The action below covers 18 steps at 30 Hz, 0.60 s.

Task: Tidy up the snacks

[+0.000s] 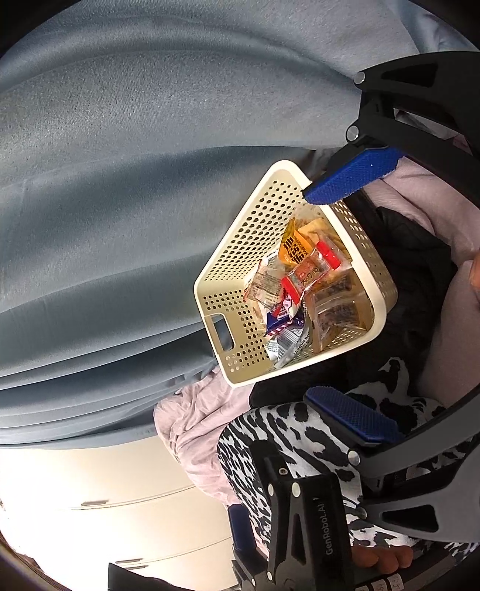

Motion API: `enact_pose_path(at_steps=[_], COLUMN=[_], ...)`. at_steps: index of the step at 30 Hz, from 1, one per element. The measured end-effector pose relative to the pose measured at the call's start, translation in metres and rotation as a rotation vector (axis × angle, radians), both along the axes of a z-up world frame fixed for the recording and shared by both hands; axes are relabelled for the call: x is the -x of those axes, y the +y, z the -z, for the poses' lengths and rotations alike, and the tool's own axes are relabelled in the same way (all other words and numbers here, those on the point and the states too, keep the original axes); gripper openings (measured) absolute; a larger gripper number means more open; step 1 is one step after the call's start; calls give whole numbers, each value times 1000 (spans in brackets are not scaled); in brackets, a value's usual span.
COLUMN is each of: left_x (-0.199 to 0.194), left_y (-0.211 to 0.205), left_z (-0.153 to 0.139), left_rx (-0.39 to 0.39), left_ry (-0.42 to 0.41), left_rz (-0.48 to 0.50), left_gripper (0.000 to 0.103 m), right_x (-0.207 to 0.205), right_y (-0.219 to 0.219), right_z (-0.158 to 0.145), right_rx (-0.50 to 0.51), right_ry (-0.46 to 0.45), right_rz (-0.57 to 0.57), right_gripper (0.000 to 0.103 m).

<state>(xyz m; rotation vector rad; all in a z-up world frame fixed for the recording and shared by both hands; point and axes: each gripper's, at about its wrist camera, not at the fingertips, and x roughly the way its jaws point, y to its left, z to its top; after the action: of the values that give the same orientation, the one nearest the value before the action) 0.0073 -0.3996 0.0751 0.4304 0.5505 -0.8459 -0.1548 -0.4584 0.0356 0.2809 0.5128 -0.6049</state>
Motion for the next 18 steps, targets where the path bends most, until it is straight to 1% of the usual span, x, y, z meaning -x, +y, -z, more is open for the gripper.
enact_pose_path(at_steps=[18], left_x=[6], left_y=[-9], left_z=[7], left_rx=[-31], left_ry=[-13], left_rz=[25], left_gripper=[98], right_x=[2], right_y=[-1], right_z=[5], right_rx=[-7], right_ry=[12], right_rz=[6], right_gripper=[100])
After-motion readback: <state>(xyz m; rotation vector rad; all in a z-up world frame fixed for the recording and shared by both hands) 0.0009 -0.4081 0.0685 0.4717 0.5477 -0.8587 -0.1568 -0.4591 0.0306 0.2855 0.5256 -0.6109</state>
